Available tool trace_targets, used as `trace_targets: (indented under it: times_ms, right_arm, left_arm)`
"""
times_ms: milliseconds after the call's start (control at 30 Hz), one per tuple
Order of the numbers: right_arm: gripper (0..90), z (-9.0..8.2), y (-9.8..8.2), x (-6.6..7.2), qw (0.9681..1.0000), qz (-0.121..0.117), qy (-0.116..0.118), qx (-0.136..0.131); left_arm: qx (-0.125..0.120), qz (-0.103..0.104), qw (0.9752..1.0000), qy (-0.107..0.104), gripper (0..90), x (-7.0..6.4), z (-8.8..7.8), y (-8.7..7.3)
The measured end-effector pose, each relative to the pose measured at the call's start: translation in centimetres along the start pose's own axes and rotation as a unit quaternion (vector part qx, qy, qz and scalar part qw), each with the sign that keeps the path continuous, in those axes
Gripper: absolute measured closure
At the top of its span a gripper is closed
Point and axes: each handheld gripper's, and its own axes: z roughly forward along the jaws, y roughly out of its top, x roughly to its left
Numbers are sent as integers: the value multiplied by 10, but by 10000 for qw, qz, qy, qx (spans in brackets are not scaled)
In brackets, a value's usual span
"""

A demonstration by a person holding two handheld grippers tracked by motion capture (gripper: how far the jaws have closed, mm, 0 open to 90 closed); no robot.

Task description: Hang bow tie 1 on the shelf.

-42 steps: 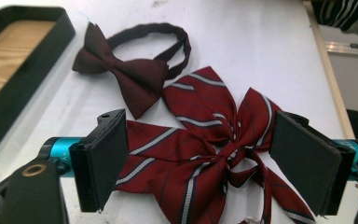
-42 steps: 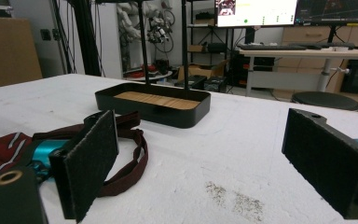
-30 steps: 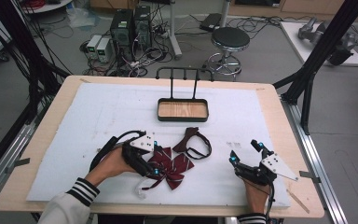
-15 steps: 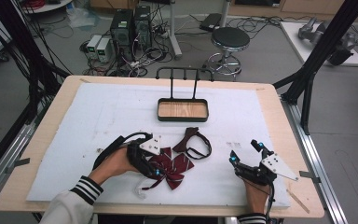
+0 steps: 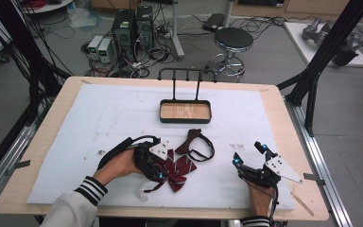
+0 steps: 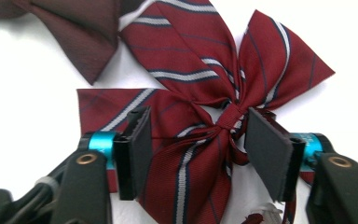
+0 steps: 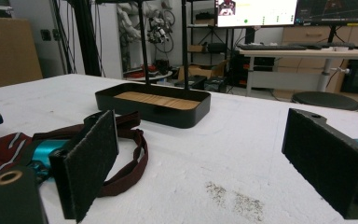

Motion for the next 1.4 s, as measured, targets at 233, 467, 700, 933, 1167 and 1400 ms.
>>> trace_targets:
  times_ms: [233, 467, 700, 933, 1167, 1400]
  right_arm:
    - [99, 0, 0, 0, 10000, -4, 1, 0]
    - [99, 0, 0, 0, 10000, -7, -3, 3]
    - [99, 0, 0, 0, 10000, -8, -6, 3]
    - [99, 0, 0, 0, 10000, -2, -4, 4]
    - [99, 0, 0, 0, 10000, -4, -1, 2]
    - [99, 0, 0, 0, 10000, -7, -1, 0]
  left_arm:
    - [114, -18, 9997, -200, 479, 1, 4, -1]
    - [168, -43, 9993, -336, 574, -1, 4, -2]
    - [261, -178, 9984, -467, 665, -1, 3, -1]
    - [288, -259, 9981, -471, 727, -1, 2, -1]
    - [226, -286, 9987, -344, 736, -2, 0, -2]
    - [59, -432, 9989, -176, 738, 0, -4, -7]
